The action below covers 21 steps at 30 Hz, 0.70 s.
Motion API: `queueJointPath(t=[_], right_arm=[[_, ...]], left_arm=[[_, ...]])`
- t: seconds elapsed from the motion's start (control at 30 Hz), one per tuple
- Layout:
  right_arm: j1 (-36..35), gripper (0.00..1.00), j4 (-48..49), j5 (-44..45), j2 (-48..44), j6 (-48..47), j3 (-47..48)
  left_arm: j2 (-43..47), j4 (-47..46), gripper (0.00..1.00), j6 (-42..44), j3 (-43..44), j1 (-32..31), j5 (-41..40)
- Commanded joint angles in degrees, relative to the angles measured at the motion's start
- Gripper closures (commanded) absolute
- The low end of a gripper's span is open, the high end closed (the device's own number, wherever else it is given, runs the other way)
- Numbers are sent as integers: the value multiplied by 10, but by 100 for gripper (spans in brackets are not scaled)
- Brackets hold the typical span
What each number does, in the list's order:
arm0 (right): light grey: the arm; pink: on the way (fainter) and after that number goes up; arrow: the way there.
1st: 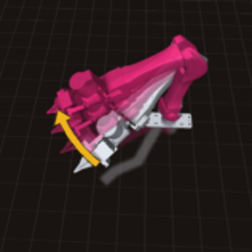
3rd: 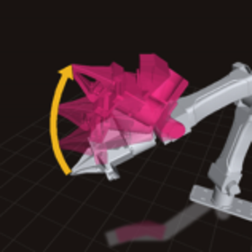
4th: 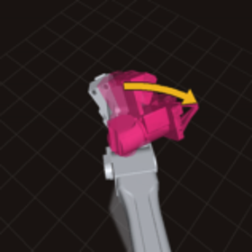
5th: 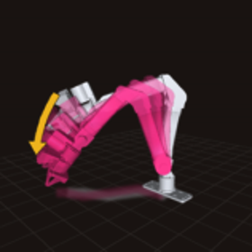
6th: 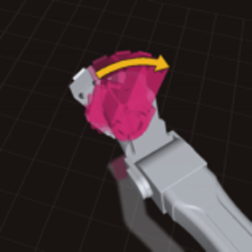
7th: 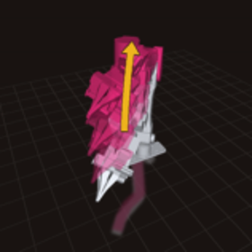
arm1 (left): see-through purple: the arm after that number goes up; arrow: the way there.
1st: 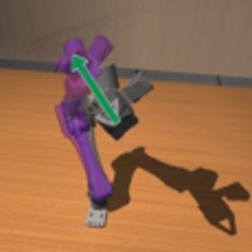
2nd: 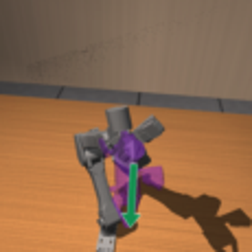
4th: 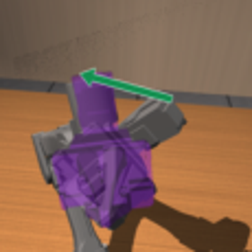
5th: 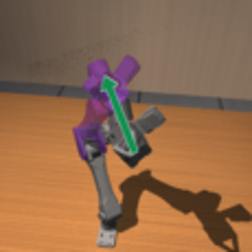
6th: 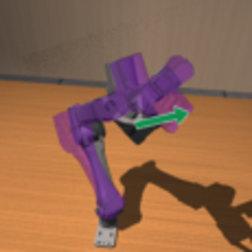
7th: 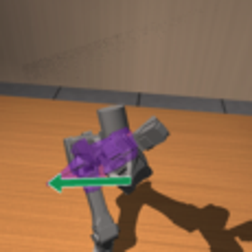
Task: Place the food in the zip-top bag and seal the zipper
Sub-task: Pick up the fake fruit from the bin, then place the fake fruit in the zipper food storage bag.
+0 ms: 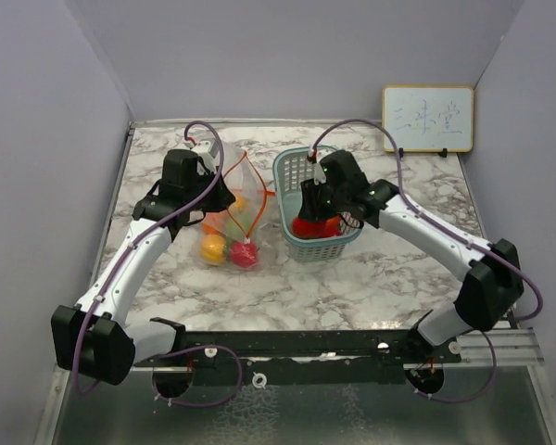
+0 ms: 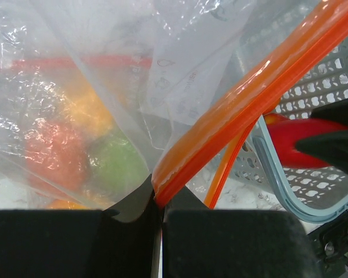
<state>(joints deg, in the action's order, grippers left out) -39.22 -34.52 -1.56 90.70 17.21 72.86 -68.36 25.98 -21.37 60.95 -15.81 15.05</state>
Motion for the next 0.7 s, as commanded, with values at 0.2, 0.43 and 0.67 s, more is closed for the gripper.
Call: queueJointPath(t=[0.2, 0.43, 0.67], right_arm=[[3, 99, 211, -230, -155, 8, 17], [-32, 99, 373, -291, -103, 81, -1], [-44, 99, 406, -161, -31, 60, 24]], left_arm=[[-15, -20, 100, -14, 9, 3, 30], [-13, -19, 100, -24, 17, 3, 51], [16, -7, 100, -38, 28, 3, 112]])
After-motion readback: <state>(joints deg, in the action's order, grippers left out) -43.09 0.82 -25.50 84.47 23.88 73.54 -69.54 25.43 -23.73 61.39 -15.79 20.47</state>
